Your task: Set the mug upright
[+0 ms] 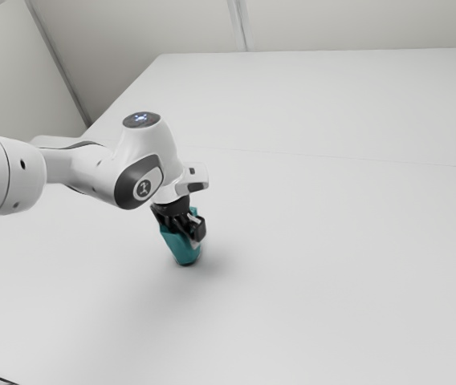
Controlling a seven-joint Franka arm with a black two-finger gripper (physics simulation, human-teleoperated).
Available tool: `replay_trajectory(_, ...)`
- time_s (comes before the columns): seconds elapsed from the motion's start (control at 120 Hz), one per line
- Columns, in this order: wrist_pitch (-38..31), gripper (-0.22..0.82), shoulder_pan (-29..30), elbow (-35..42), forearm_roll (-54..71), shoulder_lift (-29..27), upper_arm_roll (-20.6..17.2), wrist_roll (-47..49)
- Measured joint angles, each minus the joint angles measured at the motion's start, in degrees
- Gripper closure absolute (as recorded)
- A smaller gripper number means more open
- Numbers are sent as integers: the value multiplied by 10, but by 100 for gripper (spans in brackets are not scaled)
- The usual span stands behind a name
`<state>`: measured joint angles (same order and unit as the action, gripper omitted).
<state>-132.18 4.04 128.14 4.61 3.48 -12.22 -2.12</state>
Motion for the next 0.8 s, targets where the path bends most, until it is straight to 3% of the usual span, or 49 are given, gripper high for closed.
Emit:
replay_trajectory(0.158, 3, 15, 1, 2, -1, -17, -2, 11)
replay_trajectory(0.375, 62, 5, 3, -32, -14, -58, -10, 20)
replay_trajectory(0.8, 294, 1, -11, -336, -52, -28, -9, 38)
